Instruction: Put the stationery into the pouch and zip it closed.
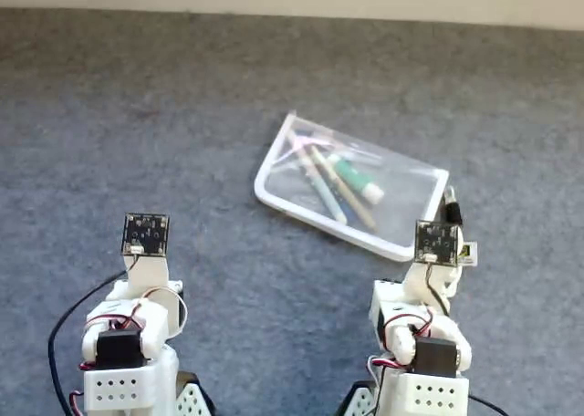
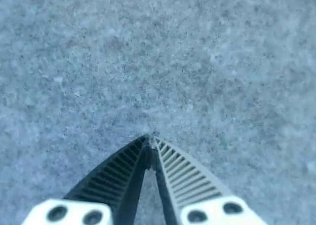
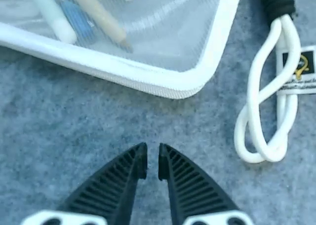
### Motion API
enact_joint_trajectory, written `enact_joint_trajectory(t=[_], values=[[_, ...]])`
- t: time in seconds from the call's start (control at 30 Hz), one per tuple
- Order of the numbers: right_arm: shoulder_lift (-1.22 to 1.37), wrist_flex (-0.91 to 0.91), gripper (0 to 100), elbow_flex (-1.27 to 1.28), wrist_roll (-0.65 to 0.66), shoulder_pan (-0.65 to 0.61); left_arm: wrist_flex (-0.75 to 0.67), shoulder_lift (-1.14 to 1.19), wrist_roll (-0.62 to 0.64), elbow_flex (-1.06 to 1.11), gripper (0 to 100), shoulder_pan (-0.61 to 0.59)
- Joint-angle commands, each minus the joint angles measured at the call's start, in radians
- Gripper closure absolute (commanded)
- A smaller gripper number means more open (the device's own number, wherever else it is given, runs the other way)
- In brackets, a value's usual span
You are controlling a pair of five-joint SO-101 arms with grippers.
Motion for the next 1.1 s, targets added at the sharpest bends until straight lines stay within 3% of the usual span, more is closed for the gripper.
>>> enact_joint_trajectory(t=[0.0, 0.13, 0.37, 1.07], values=[[-0.004, 0.004, 95.8, 0.143, -0.003, 0.008, 0.006, -0.016, 0.014, 0.022, 99, -0.004], [-0.004, 0.004, 95.8, 0.143, -0.003, 0.007, 0.006, -0.016, 0.014, 0.022, 99, 0.001], [-0.004, 0.004, 95.8, 0.143, -0.003, 0.007, 0.008, -0.016, 0.014, 0.022, 99, 0.131], [-0.004, 0.004, 95.8, 0.143, -0.003, 0.007, 0.008, -0.016, 0.014, 0.022, 99, 0.133]])
